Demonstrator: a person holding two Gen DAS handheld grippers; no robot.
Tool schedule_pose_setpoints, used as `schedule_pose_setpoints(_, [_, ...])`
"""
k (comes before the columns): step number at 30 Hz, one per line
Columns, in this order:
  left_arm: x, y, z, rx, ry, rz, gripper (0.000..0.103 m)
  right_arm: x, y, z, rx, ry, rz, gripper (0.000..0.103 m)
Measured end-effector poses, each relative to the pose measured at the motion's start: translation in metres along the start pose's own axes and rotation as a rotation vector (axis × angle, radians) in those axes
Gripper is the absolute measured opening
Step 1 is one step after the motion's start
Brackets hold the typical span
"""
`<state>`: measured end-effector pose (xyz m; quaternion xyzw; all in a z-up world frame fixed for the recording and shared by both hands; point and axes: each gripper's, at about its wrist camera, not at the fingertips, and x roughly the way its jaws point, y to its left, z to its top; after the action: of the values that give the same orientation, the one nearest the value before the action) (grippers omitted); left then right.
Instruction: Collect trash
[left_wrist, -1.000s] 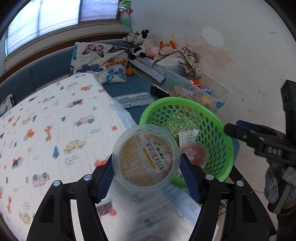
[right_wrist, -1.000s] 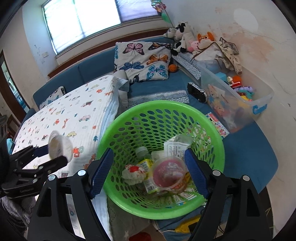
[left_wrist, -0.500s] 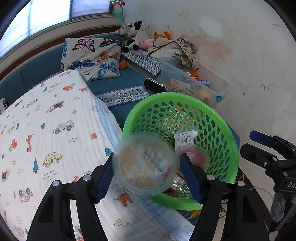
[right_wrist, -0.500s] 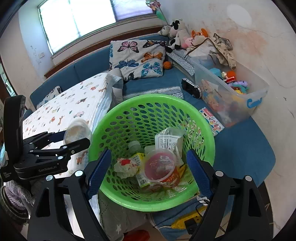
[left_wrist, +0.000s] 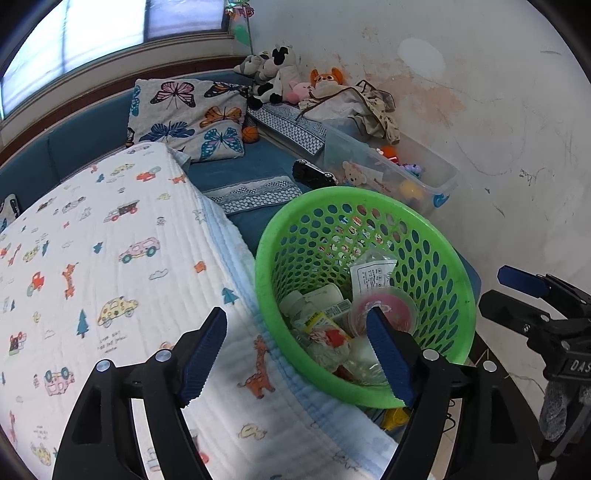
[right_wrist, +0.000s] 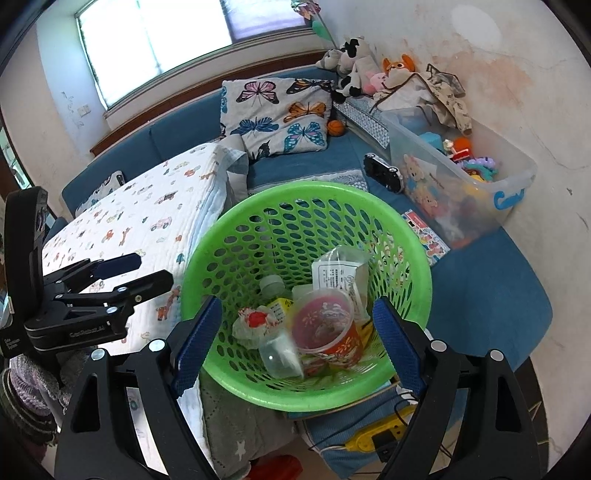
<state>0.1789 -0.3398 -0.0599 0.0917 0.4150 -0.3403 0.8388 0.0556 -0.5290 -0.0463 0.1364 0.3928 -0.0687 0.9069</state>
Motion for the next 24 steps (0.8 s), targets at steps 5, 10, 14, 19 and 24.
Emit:
schedule_pose_setpoints(5, [-0.02, 0.004, -0.007, 0.008, -0.033, 0.014, 0.078, -0.003, 0.004, -0.003, 0.001, 0.001, 0.01, 0.083])
schedule_pose_setpoints(10, [-0.044, 0.014, -0.018, -0.003, -0.068, 0.025, 0.083, -0.005, 0.018, -0.009, -0.015, 0.004, 0.028, 0.083])
schedule_pose_setpoints(14, [-0.06, 0.022, -0.027, -0.006, -0.086, 0.057, 0.084, -0.006, 0.033, -0.014, -0.031, 0.001, 0.051, 0.085])
schedule_pose_setpoints(19, [-0.078, 0.032, -0.037, -0.016, -0.114, 0.082, 0.089, -0.007, 0.052, -0.02, -0.066, -0.006, 0.062, 0.088])
schedule_pose_setpoints(24, [-0.096, 0.04, -0.045, -0.029, -0.144, 0.107, 0.092, -0.009, 0.07, -0.025, -0.096, -0.018, 0.065, 0.091])
